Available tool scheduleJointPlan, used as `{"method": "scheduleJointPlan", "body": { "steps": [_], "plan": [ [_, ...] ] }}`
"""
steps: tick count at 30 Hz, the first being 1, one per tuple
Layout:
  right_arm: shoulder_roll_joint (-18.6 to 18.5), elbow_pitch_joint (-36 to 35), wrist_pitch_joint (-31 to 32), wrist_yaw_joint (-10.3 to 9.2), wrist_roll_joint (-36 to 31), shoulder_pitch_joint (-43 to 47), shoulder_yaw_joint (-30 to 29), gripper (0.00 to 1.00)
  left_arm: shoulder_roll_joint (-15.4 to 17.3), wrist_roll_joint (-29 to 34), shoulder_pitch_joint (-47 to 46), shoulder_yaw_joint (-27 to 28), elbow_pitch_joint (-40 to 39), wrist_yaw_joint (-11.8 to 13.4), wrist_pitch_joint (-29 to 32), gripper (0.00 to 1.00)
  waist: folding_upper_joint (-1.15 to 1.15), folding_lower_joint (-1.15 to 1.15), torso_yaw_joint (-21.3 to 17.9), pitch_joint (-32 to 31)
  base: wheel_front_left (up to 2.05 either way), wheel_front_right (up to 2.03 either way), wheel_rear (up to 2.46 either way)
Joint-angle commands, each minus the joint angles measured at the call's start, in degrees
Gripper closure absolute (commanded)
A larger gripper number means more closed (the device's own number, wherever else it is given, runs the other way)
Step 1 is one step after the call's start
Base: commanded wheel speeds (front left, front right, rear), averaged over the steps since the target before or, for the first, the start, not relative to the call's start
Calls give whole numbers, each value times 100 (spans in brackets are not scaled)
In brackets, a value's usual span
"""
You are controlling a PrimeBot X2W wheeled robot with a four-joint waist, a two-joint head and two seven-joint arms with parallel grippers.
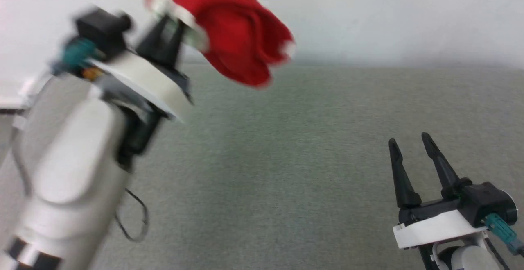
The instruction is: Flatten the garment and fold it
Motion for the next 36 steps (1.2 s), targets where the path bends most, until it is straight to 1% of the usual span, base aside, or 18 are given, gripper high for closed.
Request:
{"method": "scheduleJointPlan", "body": {
  "steps": [1, 3, 6, 8, 11, 12, 13, 14, 17, 21, 24, 28, 32, 34, 36],
  "plan": [
    [11, -30, -28, -12, 40, 32, 10, 0, -127, -32, 190, -86, -35, 58, -15, 100, 0, 1, -680, 64, 0, 0, 0],
    [11, -49, -28, -12, 59, 21, -11, 0, -417, -40, 448, -322, 19, 91, -72, 100, 0, 1, -884, 168, 0, 0, 0],
    [11, -42, -28, -12, 95, -22, -24, 0, -762, -13, 813, -668, 405, 28, -260, 100, 0, 1, -1159, 327, 0, 0, 0],
    [11, -46, -28, -12, 142, -65, -4, 0, -830, 99, 1061, -906, 792, -30, -363, 100, 0, 1, -1341, 443, 0, 0, 0],
    [11, -80, -28, -12, 208, -97, -34, 0, -828, 240, 1366, -1234, 1464, -156, -417, 100, 0, 1, -1467, 607, 0, 0, 0],
    [11, -88, -28, -12, 221, -99, -40, 0, -824, 269, 1431, -1326, 1674, -206, -426, 82, 0, 1, -1477, 654, 0, 0, 0],
    [11, -79, -28, -12, 230, -98, -37, 0, -808, 313, 1479, -1470, 1866, -298, -415, 51, 0, 1, -1483, 689, 0, 0, 0],
    [11, -64, -28, -12, 236, -102, -31, 0, -780, 361, 1495, -1585, 2053, -354, -405, 0, 0, 1, -1482, 722, 0, 0, 0],
    [11, -22, -28, -12, 265, -109, -41, 0, -764, 451, 1462, -1730, 2451, -422, -577, 0, 0, 1, -1403, 738, 0, 0, 0],
    [11, 42, -28, -12, 255, -56, -63, 0, -807, 512, 1352, -1804, 2688, -458, -843, 0, 0, 1, -1136, 556, 0, 0, 0],
    [11, 113, -28, -12, 209, 2, -88, 0, -807, 487, 1330, -1750, 2663, -457, -1022, 0, 0, 1, -903, 332, 0, 0, 0],
    [11, 185, -28, -12, 155, 149, -163, 0, -704, 363, 1418, -1523, 2333, -369, -1195, 0, 0, 1, -544, -17, 0, 0, 0],
    [11, 242, -28, -12, 94, 376, -277, 0, -490, 251, 1686, -1222, 1732, -193, -1295, 0, 0, 1, -152, -346, 0, 0, 0],
    [11, 243, -28, -12, 61, 462, -318, 0, -335, 229, 1875, -1026, 1386, 7, -1320, 0, 0, 1, -4, -432, 0, 0, 0],
    [11, 238, -28, -12, 54, 537, -404, 0, -186, 236, 2114, -794, 1043, 275, -1337, 0, 0, 1, 136, -510, 0, 0, 0]
  ]
}}
